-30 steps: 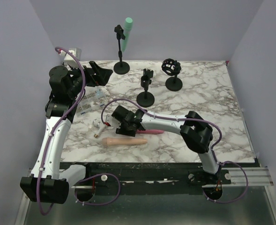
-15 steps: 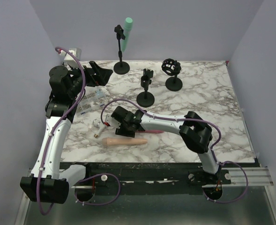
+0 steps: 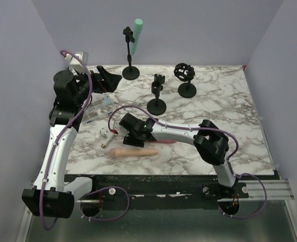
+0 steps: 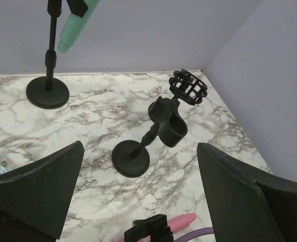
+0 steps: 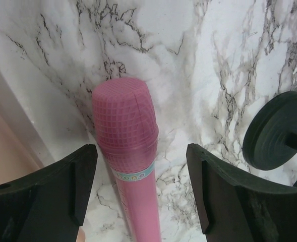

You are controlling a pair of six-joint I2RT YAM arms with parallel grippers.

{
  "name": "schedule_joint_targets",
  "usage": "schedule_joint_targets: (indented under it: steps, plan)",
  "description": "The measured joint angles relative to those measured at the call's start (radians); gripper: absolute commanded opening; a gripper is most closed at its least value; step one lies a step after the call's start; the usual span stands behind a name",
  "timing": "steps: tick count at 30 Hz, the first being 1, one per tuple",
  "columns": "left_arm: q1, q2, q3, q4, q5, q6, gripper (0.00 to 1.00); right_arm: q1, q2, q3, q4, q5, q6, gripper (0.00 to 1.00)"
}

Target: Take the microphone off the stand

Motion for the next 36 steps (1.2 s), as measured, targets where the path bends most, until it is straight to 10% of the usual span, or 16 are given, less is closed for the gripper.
schedule_joint_targets:
  steps: [4,22,36]
  plan:
    - [0.0,0.0,0.0,0.0,0.0,0.0,0.98,0.0,-0.027,-0.013,0.026,0.007,0.006,1.0]
    - [0.0,0.005,-0.028,0.004,-0.023,0.016,0.99,-0.032,-0.622,-0.28,0.49,0.111,0.269,1.0]
    - [0.0,-0.037,-0.04,0.007,-0.083,0.029,0.99,-0.26,-0.441,0.037,0.764,0.149,0.655,1.0]
